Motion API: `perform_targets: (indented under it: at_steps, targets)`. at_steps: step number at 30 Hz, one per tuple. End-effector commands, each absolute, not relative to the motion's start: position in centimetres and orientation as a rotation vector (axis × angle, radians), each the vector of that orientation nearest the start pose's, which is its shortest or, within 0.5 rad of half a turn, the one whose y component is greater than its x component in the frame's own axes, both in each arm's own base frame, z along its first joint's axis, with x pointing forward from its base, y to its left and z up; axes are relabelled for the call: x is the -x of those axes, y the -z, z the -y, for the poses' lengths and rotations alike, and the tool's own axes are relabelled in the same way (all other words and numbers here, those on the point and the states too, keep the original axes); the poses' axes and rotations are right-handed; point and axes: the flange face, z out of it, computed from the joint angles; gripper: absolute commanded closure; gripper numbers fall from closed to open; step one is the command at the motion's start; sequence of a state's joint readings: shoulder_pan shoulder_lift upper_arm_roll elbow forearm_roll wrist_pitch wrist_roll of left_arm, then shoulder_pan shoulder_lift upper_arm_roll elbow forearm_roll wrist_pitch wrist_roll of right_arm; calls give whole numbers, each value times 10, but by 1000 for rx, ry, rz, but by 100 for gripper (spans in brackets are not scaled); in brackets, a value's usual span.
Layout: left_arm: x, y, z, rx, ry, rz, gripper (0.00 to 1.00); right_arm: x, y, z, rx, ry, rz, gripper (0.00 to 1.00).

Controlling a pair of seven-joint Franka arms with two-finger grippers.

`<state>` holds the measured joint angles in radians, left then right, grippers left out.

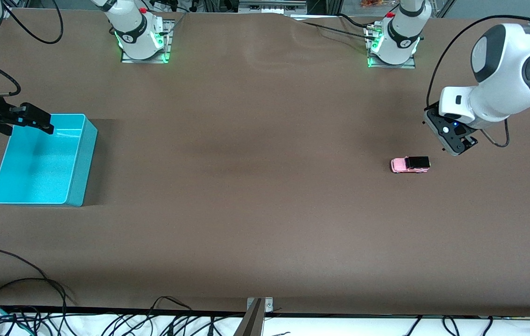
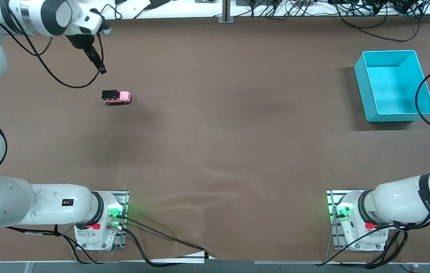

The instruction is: Wind and store pink jeep toy

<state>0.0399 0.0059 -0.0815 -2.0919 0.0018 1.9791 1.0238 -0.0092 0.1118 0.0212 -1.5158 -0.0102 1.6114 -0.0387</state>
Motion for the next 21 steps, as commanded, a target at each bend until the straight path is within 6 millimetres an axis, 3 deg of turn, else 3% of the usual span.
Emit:
perform_targets:
  at_steps: [1,5,13,21]
  targets:
    - [-547,-380,-2,2648,-108,-1828,0,-593,-597,-5,3158,-3,69,0]
    - [-549,-369,-5,2625,-123,-1876,0,-593,-597,-4,3157,-3,66,0]
    - [-549,-323,-13,2546,-136,-2018,0,-593,-596,-5,3158,-3,69,0]
    - [-543,-289,-16,2445,-115,-2140,0,-594,-595,-4,3160,-5,69,0]
